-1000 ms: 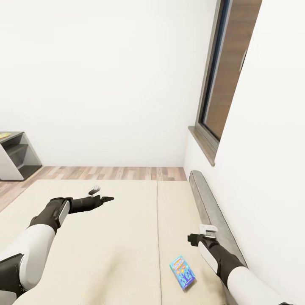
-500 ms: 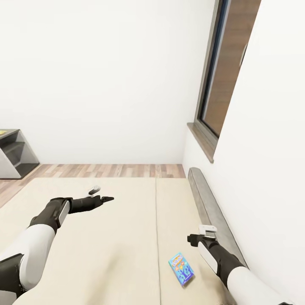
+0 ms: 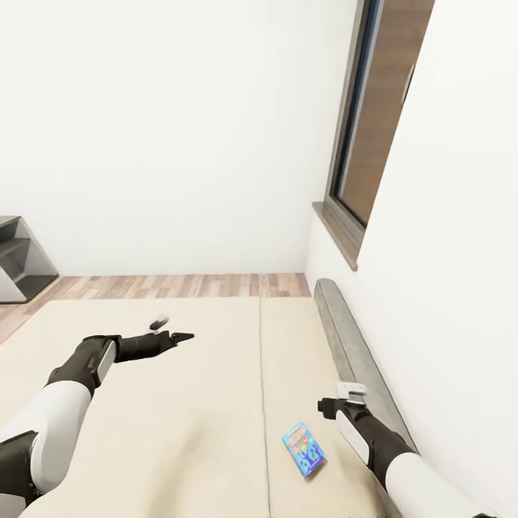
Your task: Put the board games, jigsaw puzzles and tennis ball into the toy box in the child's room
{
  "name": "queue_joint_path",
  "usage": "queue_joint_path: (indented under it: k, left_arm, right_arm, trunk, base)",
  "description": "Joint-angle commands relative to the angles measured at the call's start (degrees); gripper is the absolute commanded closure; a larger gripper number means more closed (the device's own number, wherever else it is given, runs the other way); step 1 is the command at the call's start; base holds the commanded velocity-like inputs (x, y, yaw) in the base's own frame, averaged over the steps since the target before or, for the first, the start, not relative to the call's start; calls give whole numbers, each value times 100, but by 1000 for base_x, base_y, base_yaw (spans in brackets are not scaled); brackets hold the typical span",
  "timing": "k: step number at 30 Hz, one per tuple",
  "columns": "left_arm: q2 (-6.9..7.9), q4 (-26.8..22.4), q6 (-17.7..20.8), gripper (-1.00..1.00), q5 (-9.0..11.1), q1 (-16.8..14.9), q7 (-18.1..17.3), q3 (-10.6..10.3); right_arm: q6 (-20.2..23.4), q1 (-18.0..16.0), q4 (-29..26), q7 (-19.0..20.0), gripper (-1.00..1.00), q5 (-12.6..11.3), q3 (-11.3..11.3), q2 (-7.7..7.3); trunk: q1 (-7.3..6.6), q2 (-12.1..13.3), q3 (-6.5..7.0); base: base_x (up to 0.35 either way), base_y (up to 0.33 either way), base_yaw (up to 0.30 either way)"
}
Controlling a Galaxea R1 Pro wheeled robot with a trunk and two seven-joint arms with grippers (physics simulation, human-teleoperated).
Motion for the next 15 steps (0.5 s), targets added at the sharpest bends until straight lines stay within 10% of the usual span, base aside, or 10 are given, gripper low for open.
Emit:
queue_joint_path:
  k: [1, 10, 15]
  left_arm:
    - [-3, -5, 74, -100, -65, -5, -130, 47]
    - [274, -16, 326, -100, -92, 13, -1954, 16]
    - [300, -16, 349, -100, -164, 18, -2334, -98]
  right_arm:
    - [33, -6, -14, -45, -100, -47, 48, -5]
    - [98, -7, -25, -26, -100, -41, 48, 91]
    - [101, -6, -26, -24, -100, -40, 47, 96]
  trunk:
    - [3, -13, -22]
    - [3, -13, -106]
    - [3, -13, -149]
  base:
    - [0, 0, -76]
    - [0, 0, -70]
    - [0, 0, -17]
